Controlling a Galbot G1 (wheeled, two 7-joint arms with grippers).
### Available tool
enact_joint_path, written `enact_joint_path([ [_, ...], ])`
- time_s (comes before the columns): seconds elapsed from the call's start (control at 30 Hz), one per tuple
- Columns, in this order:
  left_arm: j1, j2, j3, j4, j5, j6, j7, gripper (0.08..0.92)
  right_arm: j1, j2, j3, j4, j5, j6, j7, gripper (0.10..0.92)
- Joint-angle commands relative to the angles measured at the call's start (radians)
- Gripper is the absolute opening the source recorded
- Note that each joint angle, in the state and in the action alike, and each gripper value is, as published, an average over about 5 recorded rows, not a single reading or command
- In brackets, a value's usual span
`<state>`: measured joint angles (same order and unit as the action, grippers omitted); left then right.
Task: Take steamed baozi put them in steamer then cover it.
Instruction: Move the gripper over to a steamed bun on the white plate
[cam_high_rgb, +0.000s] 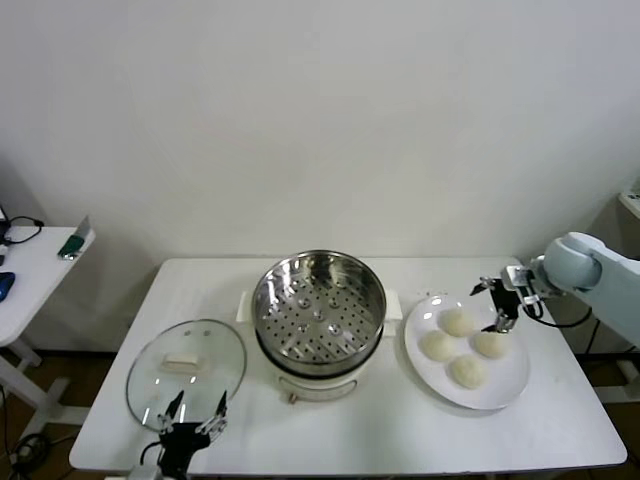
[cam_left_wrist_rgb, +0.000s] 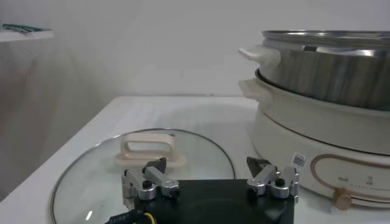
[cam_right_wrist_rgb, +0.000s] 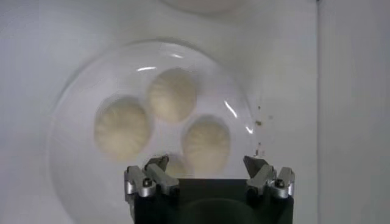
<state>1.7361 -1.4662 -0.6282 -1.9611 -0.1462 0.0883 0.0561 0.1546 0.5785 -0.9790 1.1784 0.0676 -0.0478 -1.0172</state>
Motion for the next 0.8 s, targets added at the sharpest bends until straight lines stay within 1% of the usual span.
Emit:
enact_joint_path([
  [0.03, 0.002, 0.001, 0.000, 0.002, 0.001, 0.000, 0.000, 0.823, 0.057, 0.097, -0.095, -0.157, 0.010, 0.025, -0.061, 0.823],
  [0.17, 0.004, 0.001, -0.001, 0.001, 0.002, 0.001, 0.000, 0.823, -0.010, 0.171, -0.027, -0.245, -0.012, 0.024, -0.041, 0.823],
  [0.27, 0.006, 0.000, -0.002, 0.003, 0.003, 0.000, -0.001, 0.823, -0.043, 0.204, -0.001, -0.276, -0.007, 0.007, -0.029, 0.823],
  [0.8, 0.008, -0.004, -0.006, 0.005, 0.005, -0.001, -0.002, 0.823, -0.103, 0.265, 0.055, -0.332, -0.034, -0.046, 0.008, 0.814],
])
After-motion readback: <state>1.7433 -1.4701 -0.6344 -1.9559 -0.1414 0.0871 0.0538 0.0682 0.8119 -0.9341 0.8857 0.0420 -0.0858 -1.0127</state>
